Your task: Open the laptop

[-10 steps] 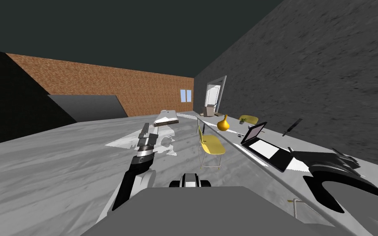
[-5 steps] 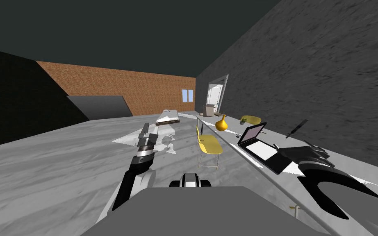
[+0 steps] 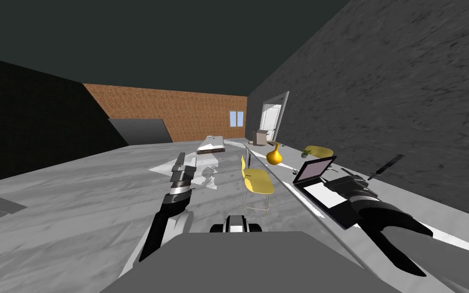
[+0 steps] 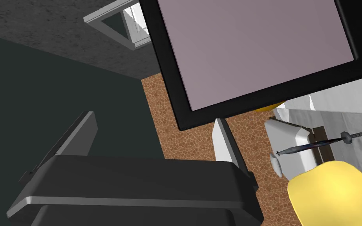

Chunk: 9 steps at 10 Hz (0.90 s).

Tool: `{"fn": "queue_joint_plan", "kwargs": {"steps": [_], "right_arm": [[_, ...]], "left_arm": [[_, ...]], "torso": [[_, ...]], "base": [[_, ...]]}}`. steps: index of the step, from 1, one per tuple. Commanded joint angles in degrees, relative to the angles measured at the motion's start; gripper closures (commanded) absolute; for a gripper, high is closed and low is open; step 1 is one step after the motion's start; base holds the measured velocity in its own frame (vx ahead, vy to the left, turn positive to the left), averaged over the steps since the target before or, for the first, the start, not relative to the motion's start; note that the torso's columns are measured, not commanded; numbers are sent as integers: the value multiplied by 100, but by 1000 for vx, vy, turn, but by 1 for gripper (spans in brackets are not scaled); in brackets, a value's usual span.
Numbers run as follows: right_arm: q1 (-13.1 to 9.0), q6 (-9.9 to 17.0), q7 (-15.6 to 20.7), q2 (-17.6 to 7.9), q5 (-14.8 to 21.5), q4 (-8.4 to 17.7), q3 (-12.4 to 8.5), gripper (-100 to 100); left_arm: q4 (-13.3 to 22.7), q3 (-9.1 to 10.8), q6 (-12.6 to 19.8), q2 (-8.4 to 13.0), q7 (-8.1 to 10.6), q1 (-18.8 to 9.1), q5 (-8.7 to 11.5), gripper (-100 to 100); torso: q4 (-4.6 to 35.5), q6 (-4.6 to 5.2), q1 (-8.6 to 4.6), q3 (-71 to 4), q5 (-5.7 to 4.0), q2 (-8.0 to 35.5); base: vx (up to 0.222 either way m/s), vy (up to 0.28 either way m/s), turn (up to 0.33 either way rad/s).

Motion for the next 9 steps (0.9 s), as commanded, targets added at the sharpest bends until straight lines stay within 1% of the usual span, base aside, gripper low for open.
{"fn": "queue_joint_plan", "kwargs": {"steps": [1,2,4,6,7,8,9], "right_arm": [[171,-29,43,-99,368,-215,62,-100],[171,-29,43,-99,368,-215,62,-100],[264,-68,188,-264,643,-498,133,-100],[334,-113,328,-407,896,-754,197,-100],[383,-160,456,-525,1117,-972,252,-100],[383,-160,456,-525,1117,-972,252,-100],[400,-182,512,-574,1212,-1065,276,-100]], "left_arm": [[0,0,0,-1,0,1,0,0],[0,-1,0,-1,0,0,0,0],[0,-1,0,-1,0,0,0,0],[0,0,0,0,0,1,0,0],[0,0,0,0,0,1,0,0],[0,0,0,0,0,1,0,0],[0,0,0,0,0,1,0,0]], "torso": [[2,7,21,4,7,6],[2,1,16,4,8,7],[1,0,-2,1,2,3],[0,3,-31,-1,-8,-1],[-2,2,-28,-4,-8,-5],[-2,-1,-14,-4,-4,-5],[0,4,7,0,2,0]], "base": [[2,-115,73],[3,-79,57],[6,-110,138],[33,-191,142],[46,-200,212],[42,-160,102],[40,-123,65]]}}
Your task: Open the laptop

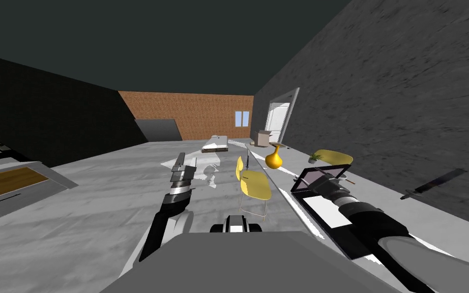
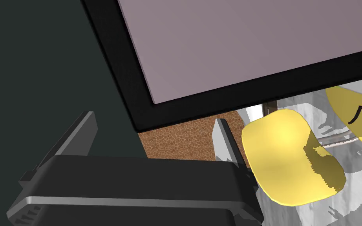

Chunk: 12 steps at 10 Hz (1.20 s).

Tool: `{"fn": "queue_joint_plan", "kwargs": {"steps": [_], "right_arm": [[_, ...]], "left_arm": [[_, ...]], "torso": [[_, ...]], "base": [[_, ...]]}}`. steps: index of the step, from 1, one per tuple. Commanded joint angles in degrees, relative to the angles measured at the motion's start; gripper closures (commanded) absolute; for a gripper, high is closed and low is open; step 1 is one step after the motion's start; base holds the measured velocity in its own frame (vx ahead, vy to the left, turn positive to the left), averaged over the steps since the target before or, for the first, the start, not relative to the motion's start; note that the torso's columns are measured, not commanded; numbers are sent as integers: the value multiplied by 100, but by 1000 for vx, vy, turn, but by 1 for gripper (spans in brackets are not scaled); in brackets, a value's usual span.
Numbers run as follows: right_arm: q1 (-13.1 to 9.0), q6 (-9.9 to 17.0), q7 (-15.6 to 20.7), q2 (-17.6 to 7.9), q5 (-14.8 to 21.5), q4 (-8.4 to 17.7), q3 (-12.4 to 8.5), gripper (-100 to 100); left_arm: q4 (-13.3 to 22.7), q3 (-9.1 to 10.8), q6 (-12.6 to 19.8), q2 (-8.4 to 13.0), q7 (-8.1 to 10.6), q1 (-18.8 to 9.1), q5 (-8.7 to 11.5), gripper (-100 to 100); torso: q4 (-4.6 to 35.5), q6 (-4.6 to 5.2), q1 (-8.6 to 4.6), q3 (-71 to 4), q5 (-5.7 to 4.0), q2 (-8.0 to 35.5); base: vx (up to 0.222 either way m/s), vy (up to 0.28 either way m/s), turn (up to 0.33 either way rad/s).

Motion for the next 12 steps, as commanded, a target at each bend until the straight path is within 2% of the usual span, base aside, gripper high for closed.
{"fn": "queue_joint_plan", "kwargs": {"steps": [1,2,4,5,6,7,8,9,10,11,12], "right_arm": [[96,-56,252,-144,228,-348,21,-100],[108,-79,304,-187,315,-432,42,-100],[132,-58,251,-150,301,-383,20,-100],[130,-58,250,-151,301,-387,18,100],[-123,45,190,132,492,-131,180,100],[-257,153,130,292,683,18,338,100],[-378,153,130,418,683,128,338,100],[-615,262,71,618,874,332,496,100],[-633,262,71,703,874,386,496,100],[-888,370,11,928,1064,603,654,100],[-888,370,11,989,1064,645,654,100]], "left_arm": [[0,0,0,0,0,0,0,0],[0,-1,0,0,0,-1,0,0],[0,-1,0,-1,0,0,0,0],[0,-2,0,-2,0,-1,0,0],[0,-2,0,-2,0,-1,0,0],[0,-2,0,-2,0,-3,0,0],[0,-2,1,-2,0,-4,0,0],[0,-2,1,-1,0,-2,0,0],[1,-2,1,-2,0,-3,0,0],[0,-1,0,-2,0,-2,0,0],[0,-2,0,-2,0,-2,0,0]], "torso": [[2,-1,12,3,6,7],[1,-12,1,2,2,3],[0,2,4,4,-1,6],[1,2,4,5,1,7],[4,2,-4,4,3,9],[7,-4,-18,15,-3,25],[11,-2,-28,27,-8,42],[13,18,-31,25,-7,37],[7,9,-22,17,-7,24],[1,15,-19,5,-5,5],[-2,1,-18,-1,-5,-2]], "base": [[36,-144,142],[37,-156,154],[10,-40,19],[0,0,0],[-80,-5,206],[-175,-19,362],[-156,-26,175],[-148,-5,204],[-104,-5,115],[-101,-2,222],[-94,6,131]]}}
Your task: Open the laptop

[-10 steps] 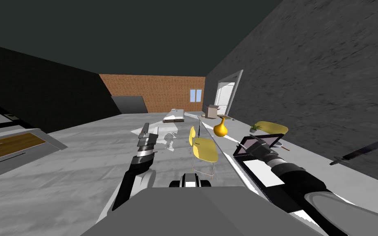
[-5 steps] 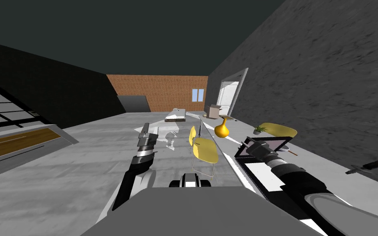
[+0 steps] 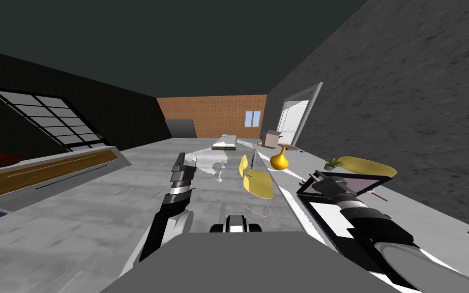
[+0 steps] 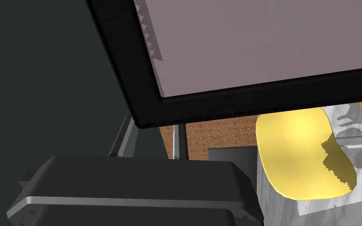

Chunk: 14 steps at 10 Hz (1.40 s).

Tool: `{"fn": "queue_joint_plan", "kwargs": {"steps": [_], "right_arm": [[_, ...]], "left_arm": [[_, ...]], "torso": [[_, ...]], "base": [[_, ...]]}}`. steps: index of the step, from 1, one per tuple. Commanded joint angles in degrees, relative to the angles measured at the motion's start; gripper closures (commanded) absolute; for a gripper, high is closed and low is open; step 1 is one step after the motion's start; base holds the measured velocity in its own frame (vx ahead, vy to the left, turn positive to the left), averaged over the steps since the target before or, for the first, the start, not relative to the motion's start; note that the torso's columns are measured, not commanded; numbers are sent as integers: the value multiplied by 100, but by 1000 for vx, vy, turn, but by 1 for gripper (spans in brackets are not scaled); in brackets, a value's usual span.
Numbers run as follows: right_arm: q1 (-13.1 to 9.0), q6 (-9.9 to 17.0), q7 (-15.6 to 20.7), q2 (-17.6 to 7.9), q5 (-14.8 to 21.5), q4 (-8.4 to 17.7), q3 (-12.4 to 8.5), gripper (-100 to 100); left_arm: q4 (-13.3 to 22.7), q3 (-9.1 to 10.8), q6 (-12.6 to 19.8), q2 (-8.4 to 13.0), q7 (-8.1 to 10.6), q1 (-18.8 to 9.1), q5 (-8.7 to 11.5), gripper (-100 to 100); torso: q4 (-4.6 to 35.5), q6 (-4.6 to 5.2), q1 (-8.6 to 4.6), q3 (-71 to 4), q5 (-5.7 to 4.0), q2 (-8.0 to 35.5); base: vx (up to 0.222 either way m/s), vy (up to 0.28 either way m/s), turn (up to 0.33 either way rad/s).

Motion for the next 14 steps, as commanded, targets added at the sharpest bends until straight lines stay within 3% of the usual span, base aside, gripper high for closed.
{"fn": "queue_joint_plan", "kwargs": {"steps": [1,2,3,4,5,6,7,8,9,10,11,12,13,14], "right_arm": [[-356,177,-129,406,299,432,216,100],[-356,177,-129,462,299,441,216,100],[-604,285,-188,678,489,677,374,100],[-611,285,-188,748,489,700,374,100],[-866,394,-248,974,680,941,532,100],[-866,394,-248,1033,680,959,532,100],[-1121,502,-307,1252,871,1196,690,100],[-1121,502,-307,1319,871,1218,690,100],[-1364,611,-367,1522,1061,1450,848,100],[-1376,611,-367,1604,1061,1476,848,100],[-1612,719,-426,1802,1252,1711,1006,100],[-1631,719,-426,1890,1252,1735,1006,100],[-1592,748,-440,1804,1227,1704,940,100],[-1706,1039,-423,2100,1523,1907,1115,100]], "left_arm": [[0,0,0,0,0,1,0,0],[0,0,0,0,0,0,0,0],[0,1,0,0,0,1,0,0],[0,0,0,0,0,0,0,0],[0,1,0,0,0,1,0,0],[0,0,0,0,0,0,0,0],[0,1,0,0,0,1,0,0],[0,0,0,0,0,0,0,0],[0,1,0,0,0,1,0,0],[0,1,0,0,0,0,0,0],[0,1,0,0,0,1,0,0],[0,0,0,0,0,0,0,0],[0,1,0,0,0,1,0,0],[0,1,0,0,0,3,0,0]], "torso": [[0,7,0,-1,0,-2],[2,2,-5,6,-3,9],[4,10,-7,10,-3,14],[2,-7,-4,12,-7,16],[0,8,0,7,-5,7],[-1,3,9,11,-6,13],[-3,6,5,11,-8,10],[-5,-10,-4,8,-13,5],[-7,-6,-3,-1,-11,-8],[-12,-22,0,-4,-15,-14],[-18,-18,1,-10,-19,-26],[-25,-40,-1,-17,-27,-40],[-28,-25,-6,-22,-29,-48],[-19,-11,-16,-27,-14,-47]], "base": [[-116,5,197],[-107,-8,127],[-130,-10,239],[-103,-6,132],[-115,17,173],[-105,10,132],[-117,-6,196],[-104,4,138],[-120,5,193],[-110,14,137],[-114,19,220],[-105,24,105],[-48,21,2],[-20,-37,62]]}}
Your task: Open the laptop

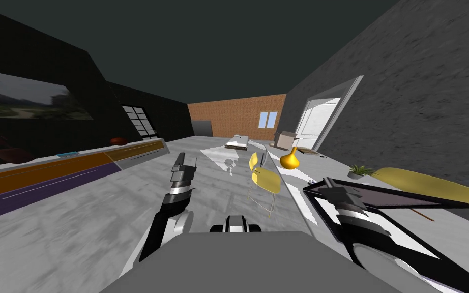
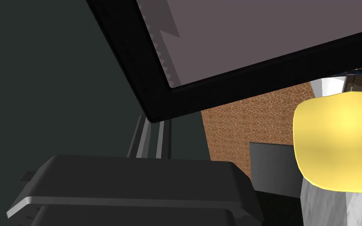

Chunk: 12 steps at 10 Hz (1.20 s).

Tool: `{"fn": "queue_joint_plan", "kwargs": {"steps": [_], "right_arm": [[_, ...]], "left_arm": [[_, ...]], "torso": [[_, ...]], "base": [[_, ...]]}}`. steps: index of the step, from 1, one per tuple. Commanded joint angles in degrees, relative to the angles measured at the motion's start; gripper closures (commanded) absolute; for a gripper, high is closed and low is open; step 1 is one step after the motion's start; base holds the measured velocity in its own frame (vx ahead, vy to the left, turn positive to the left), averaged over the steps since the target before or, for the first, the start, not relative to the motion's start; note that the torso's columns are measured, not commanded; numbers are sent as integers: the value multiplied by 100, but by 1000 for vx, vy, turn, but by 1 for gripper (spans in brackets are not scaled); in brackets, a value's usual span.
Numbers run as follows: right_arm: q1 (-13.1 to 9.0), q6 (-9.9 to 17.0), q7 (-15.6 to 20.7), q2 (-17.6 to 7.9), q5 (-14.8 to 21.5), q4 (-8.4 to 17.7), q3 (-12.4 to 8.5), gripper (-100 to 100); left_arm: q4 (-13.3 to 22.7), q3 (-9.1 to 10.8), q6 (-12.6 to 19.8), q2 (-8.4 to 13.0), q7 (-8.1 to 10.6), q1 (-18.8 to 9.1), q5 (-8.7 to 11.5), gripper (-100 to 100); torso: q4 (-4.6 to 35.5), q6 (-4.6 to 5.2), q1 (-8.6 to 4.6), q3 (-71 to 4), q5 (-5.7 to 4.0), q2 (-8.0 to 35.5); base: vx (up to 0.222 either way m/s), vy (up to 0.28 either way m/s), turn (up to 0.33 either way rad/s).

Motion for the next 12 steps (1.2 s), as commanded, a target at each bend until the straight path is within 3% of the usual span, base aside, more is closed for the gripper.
{"fn": "queue_joint_plan", "kwargs": {"steps": [1,4,5,6,7,10,11,12], "right_arm": [[-107,297,19,282,288,199,162,100],[-322,827,56,796,824,596,487,100],[-322,890,56,845,864,596,487,100],[-430,1133,75,1071,1111,795,650,100],[-430,1187,75,1126,1152,795,650,100],[-644,1727,112,1640,1687,1192,975,100],[-644,1780,112,1690,1728,1192,975,100],[-752,2010,131,1933,1974,1390,1137,100]], "left_arm": [[0,0,0,1,0,0,0,0],[0,1,0,1,0,0,0,0],[0,1,0,1,0,0,0,0],[0,1,0,1,0,0,0,0],[0,1,0,1,0,0,0,0],[0,0,0,0,0,0,0,0],[0,1,0,1,0,0,0,0],[0,0,0,0,0,0,0,0]], "torso": [[7,1,-16,7,0,13],[7,10,-34,22,-16,30],[3,7,-35,24,-24,29],[2,7,-34,19,-21,23],[-3,-4,-40,16,-28,14],[-5,2,-37,9,-25,4],[-4,-6,-44,13,-29,8],[-5,-3,-47,10,-29,3]], "base": [[-9,-53,53],[-12,-65,58],[-10,-60,35],[-14,-83,56],[-13,-67,38],[-18,-56,60],[-18,-57,42],[-10,-65,39]]}}
